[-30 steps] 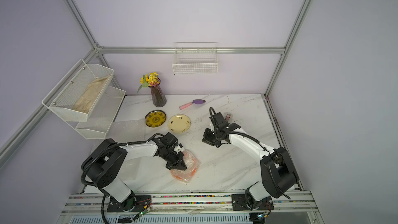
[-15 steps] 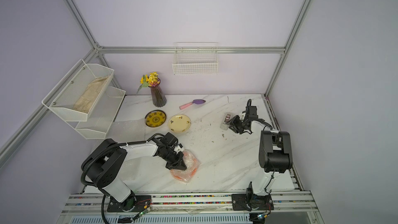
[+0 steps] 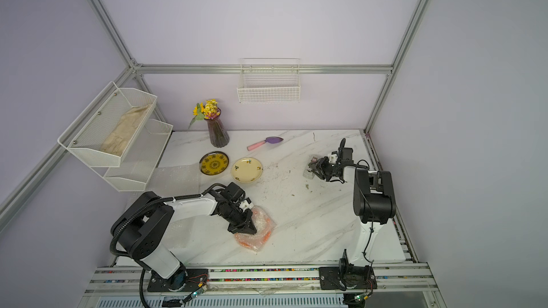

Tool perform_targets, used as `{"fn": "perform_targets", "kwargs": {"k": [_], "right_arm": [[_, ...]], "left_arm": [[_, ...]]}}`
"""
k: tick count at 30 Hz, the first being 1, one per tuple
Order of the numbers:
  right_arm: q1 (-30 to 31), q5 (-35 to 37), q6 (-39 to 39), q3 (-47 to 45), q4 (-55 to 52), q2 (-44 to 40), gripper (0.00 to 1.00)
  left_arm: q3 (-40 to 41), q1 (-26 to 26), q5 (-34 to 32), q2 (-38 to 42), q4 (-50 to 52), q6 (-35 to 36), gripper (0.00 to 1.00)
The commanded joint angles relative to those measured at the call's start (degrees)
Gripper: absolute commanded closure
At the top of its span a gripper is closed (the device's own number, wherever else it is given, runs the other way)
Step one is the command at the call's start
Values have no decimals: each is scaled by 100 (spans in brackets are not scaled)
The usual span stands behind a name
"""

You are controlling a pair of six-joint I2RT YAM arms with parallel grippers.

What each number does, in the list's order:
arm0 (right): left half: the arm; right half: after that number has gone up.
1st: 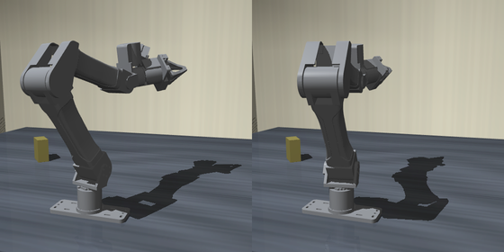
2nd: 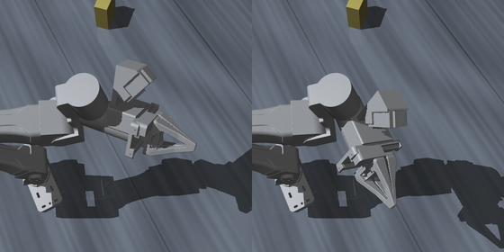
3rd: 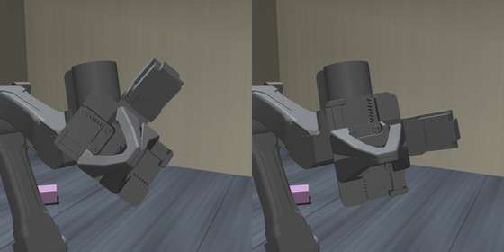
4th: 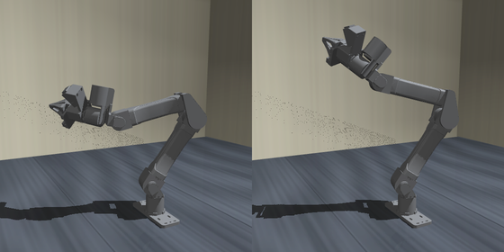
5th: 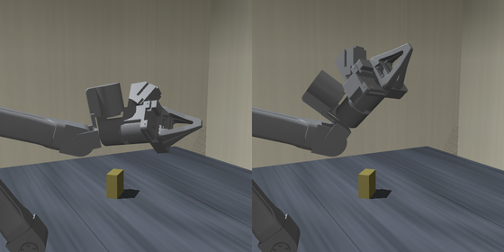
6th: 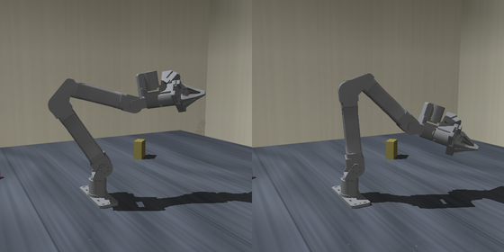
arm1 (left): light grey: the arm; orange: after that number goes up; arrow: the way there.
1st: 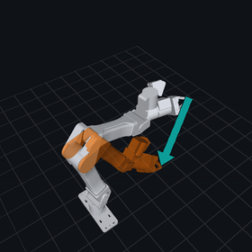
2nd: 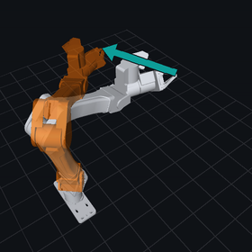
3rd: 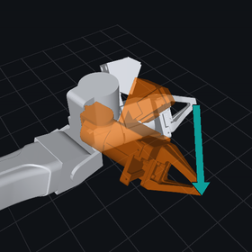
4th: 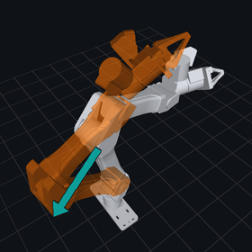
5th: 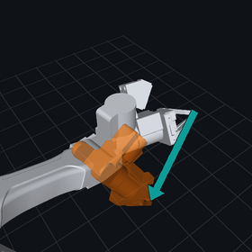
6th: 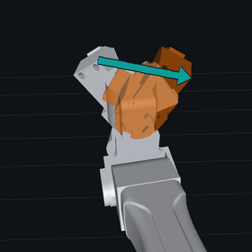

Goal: Wrap dinner plates in bubble wrap
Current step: Pull the tape from the tape cutter.

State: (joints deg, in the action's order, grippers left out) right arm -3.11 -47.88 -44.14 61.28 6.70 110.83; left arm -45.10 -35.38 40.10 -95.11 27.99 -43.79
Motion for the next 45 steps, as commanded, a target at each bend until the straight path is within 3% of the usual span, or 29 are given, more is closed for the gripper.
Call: {"fn": "perform_targets", "kwargs": {"k": [1,6,12,18,26,37,45], "right_arm": [[11,103,-223,-135,294,258,63],[13,34,-641,-318,931,461,72],[4,93,-692,-331,956,376,82],[8,184,-810,-279,973,127,100],[30,58,-1340,-439,733,-851,100],[500,-55,-2005,-2188,275,-2971,100],[1083,-16,-2346,-2920,639,-3334,100]], "left_arm": [[323,-22,-696,10,506,64,90],[340,-22,-701,18,506,59,90],[361,-22,-705,45,506,44,90],[362,-22,-699,63,506,37,90],[328,-22,-687,54,504,39,90],[287,-22,-687,102,552,37,90],[328,-30,-677,142,575,46,90]]}}
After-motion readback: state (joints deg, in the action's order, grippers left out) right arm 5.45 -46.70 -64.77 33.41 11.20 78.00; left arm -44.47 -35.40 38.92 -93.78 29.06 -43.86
